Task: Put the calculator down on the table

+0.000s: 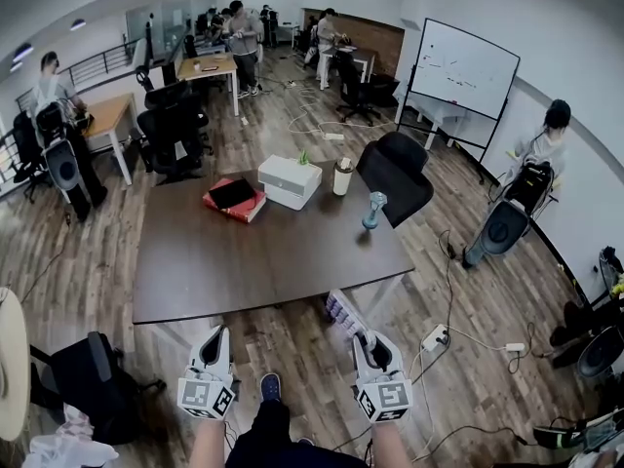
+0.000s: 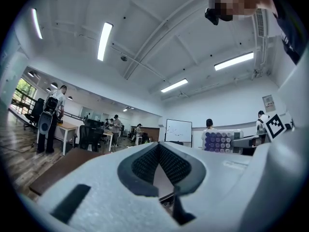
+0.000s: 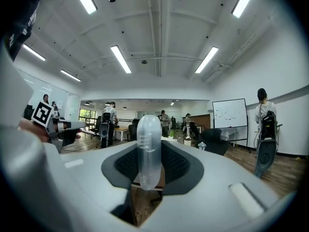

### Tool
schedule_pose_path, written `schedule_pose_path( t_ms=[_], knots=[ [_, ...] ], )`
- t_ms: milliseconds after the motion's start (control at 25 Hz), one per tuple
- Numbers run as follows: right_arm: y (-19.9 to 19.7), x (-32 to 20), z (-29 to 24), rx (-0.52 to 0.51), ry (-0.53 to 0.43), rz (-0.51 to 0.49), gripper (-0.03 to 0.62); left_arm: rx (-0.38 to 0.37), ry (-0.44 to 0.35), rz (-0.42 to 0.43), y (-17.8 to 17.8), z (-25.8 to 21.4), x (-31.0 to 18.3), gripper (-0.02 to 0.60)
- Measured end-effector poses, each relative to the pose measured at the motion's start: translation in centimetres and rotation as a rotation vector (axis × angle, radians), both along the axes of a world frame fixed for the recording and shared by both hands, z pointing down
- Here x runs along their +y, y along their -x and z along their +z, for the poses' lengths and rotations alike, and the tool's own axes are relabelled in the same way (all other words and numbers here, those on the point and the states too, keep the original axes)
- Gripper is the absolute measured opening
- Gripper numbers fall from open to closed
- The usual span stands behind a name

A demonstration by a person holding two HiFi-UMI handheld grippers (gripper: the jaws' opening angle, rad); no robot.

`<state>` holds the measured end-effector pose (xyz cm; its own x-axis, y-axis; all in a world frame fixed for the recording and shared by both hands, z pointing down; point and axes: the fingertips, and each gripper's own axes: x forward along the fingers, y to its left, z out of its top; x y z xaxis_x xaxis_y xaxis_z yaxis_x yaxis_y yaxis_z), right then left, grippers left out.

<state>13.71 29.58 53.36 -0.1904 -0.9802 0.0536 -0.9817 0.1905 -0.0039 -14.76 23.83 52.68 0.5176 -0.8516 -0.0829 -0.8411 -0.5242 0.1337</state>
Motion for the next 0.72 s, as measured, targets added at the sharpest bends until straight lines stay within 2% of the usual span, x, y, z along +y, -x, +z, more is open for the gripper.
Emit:
schedule_pose_path(
  t_ms=[200, 480, 720],
  knots=[
    [-0.1, -4.5, 0.6, -0.004, 0.01, 0.004, 0.117, -0.013, 0.002, -0.002, -0.5, 0.5, -4.5, -0.003],
    [-0.4, -11.0, 0.6, -0.013, 0.022, 0.013, 0.117, -0.02, -0.015, -0.076, 0.8, 0.0, -11.1, -0.003],
    [-0.3, -16.1, -0.1, -0.009, 0.031, 0.009, 0.117, -0.019, 0.016, -0.029, 0.6, 0.1, -16.1, -0.003]
  ],
)
